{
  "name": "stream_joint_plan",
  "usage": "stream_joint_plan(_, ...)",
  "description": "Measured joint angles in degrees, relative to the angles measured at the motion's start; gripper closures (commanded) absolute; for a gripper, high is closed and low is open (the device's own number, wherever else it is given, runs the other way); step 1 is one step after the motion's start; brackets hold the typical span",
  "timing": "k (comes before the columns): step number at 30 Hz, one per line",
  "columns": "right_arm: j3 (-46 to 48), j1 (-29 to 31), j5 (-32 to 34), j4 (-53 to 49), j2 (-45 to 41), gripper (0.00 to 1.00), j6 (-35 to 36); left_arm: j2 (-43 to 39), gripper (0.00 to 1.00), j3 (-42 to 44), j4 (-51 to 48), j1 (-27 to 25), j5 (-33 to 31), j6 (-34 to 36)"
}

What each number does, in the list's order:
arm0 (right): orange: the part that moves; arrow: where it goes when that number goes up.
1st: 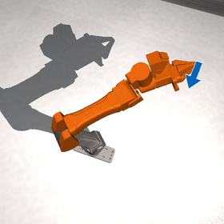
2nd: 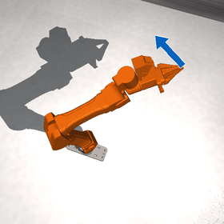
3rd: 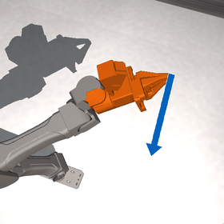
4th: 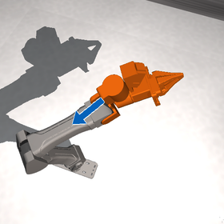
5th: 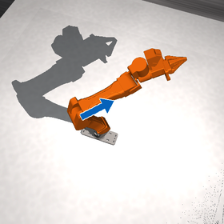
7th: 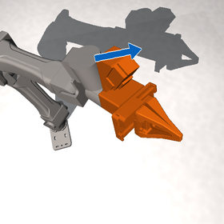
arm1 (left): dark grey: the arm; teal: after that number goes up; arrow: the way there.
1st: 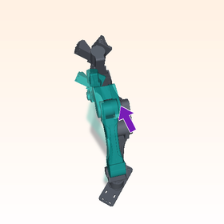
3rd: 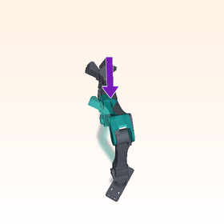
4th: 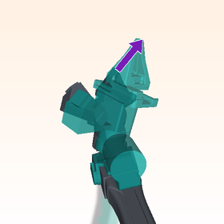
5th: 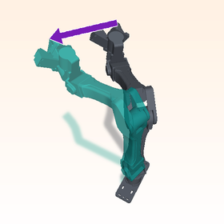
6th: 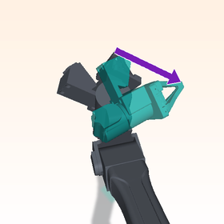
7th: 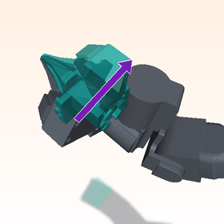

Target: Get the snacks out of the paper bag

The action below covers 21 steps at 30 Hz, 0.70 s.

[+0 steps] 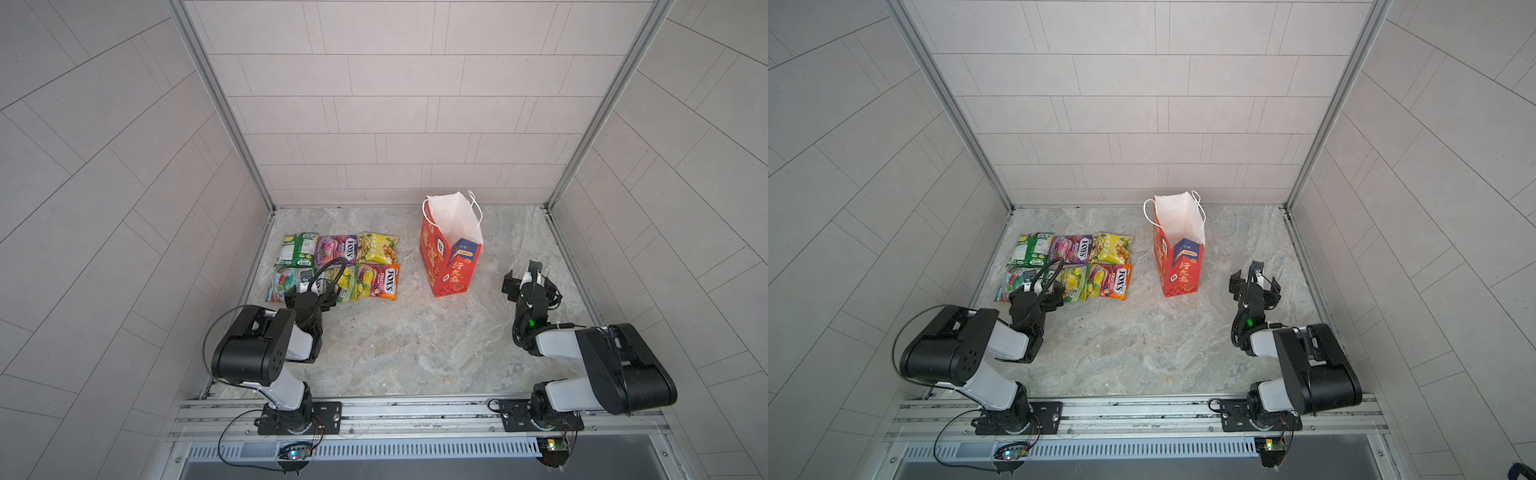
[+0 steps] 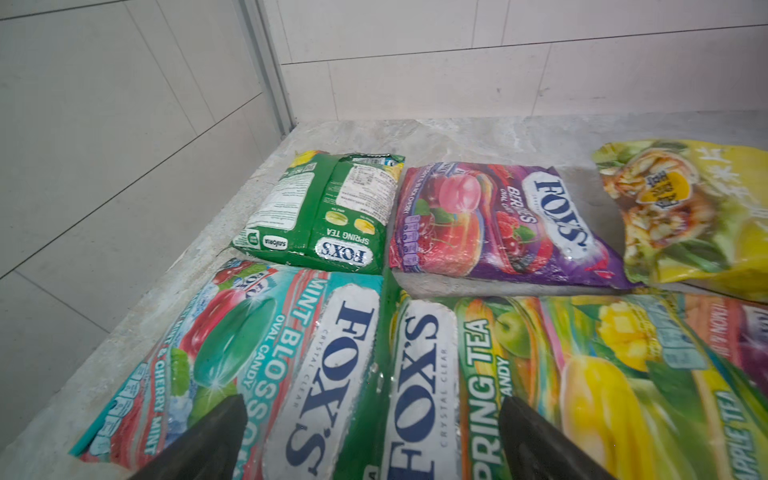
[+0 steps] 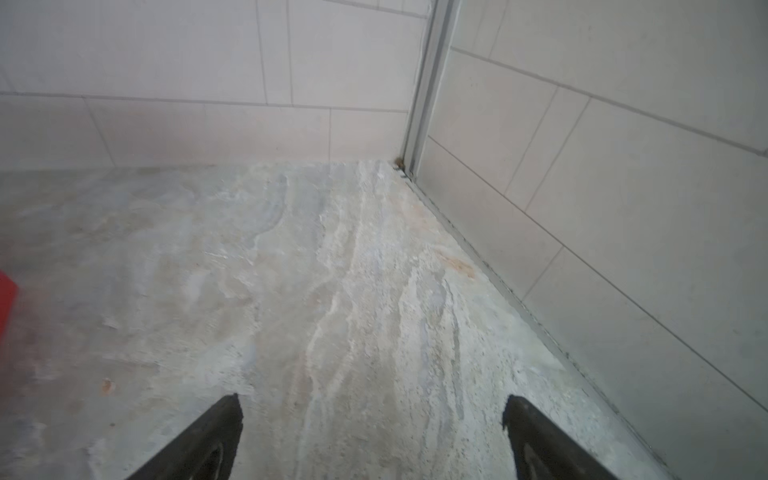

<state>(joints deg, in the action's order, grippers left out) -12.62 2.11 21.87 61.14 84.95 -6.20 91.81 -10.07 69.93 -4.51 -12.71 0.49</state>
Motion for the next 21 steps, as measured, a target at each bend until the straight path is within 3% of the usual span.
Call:
stream_joint_plan(4, 2.1, -1.8, -3.7, 6.0, 6.9, 0.0, -0.3, 0.2, 0.0, -4.2, -4.6, 0.2, -0.9, -0.6)
stream_joint_plan(8, 0.7, -1.7, -5.8, 7.2, 7.0, 0.0, -0.2, 0.0, 0.0, -11.7, -11.1, 1.2, -2.4, -1.6)
stream_joint_plan(14, -6.9, 0.0, -6.5, 0.9, 6.3, 0.01, 1.3, -0.5, 0.0, -12.1, -14.5, 1.2, -3.3, -2.2)
stream_joint_plan(21, -6.6, 0.5, -6.6, -1.7, 6.2, 0.01, 2.3, -0.5, 0.0, -12.1, -15.9, 1.2, -3.4, -2.2)
